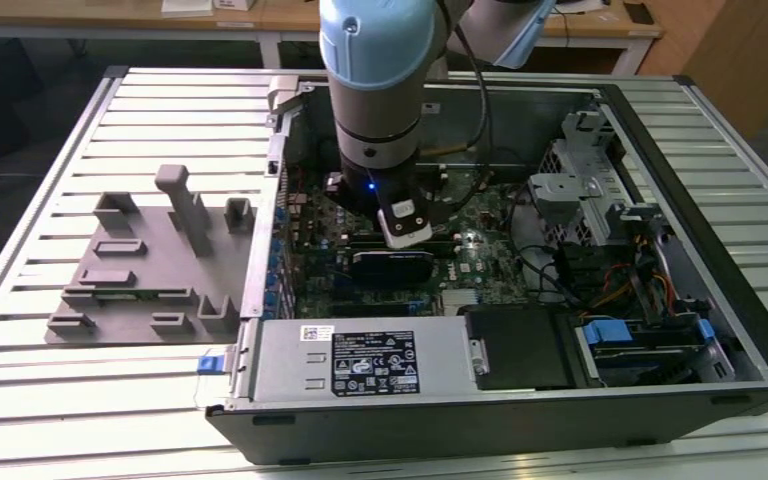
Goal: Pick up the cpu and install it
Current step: 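Install the second cpu locking lever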
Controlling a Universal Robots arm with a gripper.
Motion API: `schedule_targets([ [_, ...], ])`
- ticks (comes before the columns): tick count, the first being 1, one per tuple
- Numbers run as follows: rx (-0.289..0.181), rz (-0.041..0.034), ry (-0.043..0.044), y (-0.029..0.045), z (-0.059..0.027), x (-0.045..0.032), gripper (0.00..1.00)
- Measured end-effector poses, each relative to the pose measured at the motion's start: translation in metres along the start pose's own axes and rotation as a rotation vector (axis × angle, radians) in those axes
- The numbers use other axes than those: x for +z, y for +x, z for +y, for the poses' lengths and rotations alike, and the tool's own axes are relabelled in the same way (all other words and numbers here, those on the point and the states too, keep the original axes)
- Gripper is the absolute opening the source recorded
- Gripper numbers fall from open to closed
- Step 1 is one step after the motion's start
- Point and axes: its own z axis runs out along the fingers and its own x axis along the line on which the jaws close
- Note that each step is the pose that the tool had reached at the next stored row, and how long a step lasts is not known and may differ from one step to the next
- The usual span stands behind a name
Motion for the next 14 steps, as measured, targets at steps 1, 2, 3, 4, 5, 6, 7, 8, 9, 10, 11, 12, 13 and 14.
schedule_targets([
  [1, 0.000, 0.0009, -0.0030, 0.0002, -0.0003, 0.0004, 0.11],
  [2, 0.000, 0.0016, -0.0060, 0.0006, -0.0005, 0.0009, 0.11],
  [3, 0.001, 0.0021, -0.0086, 0.0010, -0.0007, 0.0015, 0.11],
  [4, 0.001, 0.0026, -0.0107, 0.0016, -0.0011, 0.0019, 0.11],
  [5, 0.001, 0.0032, -0.0134, 0.0023, -0.0015, 0.0023, 0.11],
  [6, 0.001, 0.0040, -0.0166, 0.0029, -0.0018, 0.0027, 0.11],
  [7, 0.001, 0.0048, -0.0200, 0.0032, -0.0020, 0.0031, 0.11],
  [8, 0.002, 0.0058, -0.0241, 0.0034, -0.0023, 0.0036, 0.11],
  [9, 0.002, 0.0069, -0.0290, 0.0037, -0.0025, 0.0041, 0.11],
  [10, 0.002, 0.0083, -0.0345, 0.0038, -0.0027, 0.0048, 0.11],
  [11, 0.003, 0.0095, -0.0398, 0.0038, -0.0028, 0.0055, 0.11],
  [12, 0.003, 0.0101, -0.0429, 0.0038, -0.0030, 0.0064, 0.11],
  [13, 0.003, 0.0104, -0.0446, 0.0038, -0.0032, 0.0076, 0.11],
  [14, 0.003, 0.0109, -0.0457, 0.0038, -0.0036, 0.0087, 0.11],
])
